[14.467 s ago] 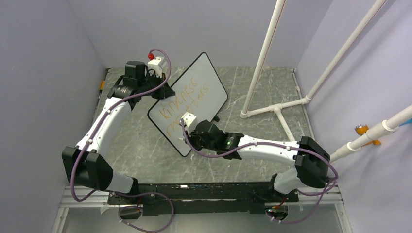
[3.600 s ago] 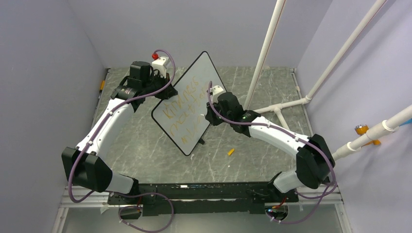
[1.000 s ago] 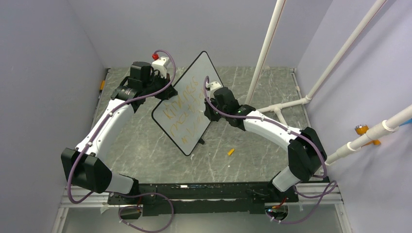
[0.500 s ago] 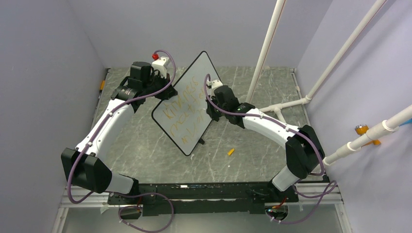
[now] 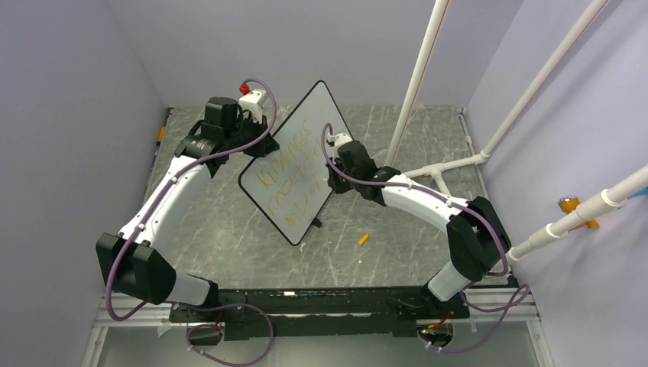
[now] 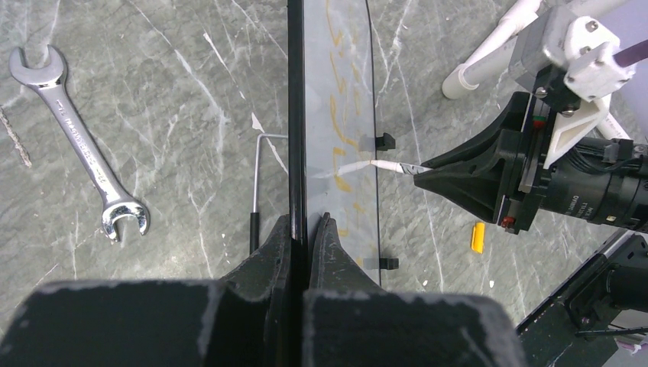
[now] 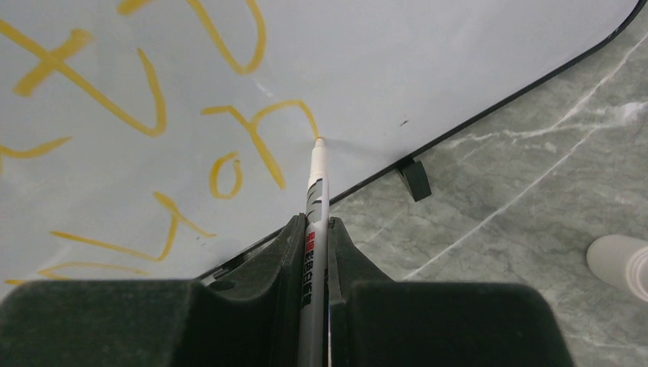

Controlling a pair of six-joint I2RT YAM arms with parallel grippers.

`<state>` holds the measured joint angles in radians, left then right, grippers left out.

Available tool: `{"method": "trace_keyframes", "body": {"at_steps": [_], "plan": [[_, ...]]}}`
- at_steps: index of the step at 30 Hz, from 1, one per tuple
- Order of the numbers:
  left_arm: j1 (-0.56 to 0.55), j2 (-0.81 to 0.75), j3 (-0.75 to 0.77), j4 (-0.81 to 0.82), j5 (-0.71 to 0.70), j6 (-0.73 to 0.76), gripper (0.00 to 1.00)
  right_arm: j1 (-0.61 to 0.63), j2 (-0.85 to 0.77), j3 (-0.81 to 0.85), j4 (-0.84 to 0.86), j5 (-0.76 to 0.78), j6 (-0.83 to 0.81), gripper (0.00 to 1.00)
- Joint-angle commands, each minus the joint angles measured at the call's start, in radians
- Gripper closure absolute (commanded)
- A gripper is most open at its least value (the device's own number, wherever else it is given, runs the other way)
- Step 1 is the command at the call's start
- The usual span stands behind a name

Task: Write a sentence on the whiteboard

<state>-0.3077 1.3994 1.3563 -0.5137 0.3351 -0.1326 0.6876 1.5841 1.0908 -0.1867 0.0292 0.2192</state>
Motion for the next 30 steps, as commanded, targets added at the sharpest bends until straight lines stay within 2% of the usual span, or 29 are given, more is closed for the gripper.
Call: {"method": "trace_keyframes", "body": {"at_steps": [1,18,30], "plan": [[-0.002,0.038,-0.036,-0.166,-0.216,0.173,1.00,0.008,0.008,-0.018,0.075,-0.053,0.026,1.00],[-0.008,0.032,-0.037,-0.165,-0.215,0.171,1.00,0.006,-0.045,-0.019,0.013,-0.021,0.012,1.00],[-0.028,0.026,-0.051,-0.166,-0.244,0.178,1.00,0.008,-0.222,-0.081,-0.030,-0.007,0.045,1.00]]}}
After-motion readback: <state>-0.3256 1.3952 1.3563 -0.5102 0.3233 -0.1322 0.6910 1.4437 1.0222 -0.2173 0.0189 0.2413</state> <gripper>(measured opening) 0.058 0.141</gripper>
